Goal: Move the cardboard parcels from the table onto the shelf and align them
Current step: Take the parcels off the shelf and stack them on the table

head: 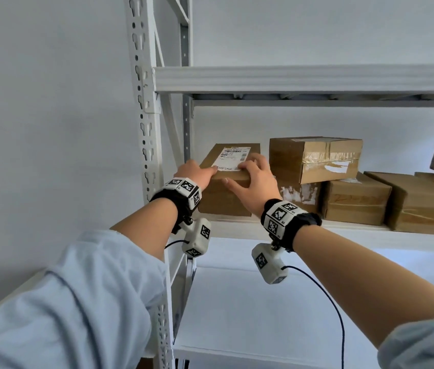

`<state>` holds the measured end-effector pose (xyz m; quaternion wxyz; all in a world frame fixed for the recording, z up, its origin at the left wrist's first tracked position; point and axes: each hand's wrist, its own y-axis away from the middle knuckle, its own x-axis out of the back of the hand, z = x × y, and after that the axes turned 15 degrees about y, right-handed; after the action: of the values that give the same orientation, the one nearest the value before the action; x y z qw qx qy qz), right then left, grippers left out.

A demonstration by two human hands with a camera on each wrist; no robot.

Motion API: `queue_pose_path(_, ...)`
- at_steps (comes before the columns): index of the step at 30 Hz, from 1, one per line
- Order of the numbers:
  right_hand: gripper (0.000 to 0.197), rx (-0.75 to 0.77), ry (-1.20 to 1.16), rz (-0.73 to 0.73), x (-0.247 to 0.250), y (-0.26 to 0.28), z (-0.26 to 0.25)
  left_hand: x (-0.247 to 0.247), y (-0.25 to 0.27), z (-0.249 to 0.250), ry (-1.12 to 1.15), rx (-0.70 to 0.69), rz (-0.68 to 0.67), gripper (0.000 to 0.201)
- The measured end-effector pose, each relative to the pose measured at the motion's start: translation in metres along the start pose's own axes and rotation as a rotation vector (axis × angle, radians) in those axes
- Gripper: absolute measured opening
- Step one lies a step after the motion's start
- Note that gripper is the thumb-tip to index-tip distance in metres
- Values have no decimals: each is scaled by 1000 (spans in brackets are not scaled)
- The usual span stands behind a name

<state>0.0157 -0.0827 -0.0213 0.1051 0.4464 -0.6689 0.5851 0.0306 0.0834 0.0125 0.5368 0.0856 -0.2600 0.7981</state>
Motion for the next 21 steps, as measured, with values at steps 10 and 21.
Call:
queue_pose_path(10,74,-213,-99,110,32,60,-37,25,52,-20,217,-34,-169,59)
queue_pose_path(21,111,-152,-82,-40,21,108,-86,65,99,-67,151,12,-124,74)
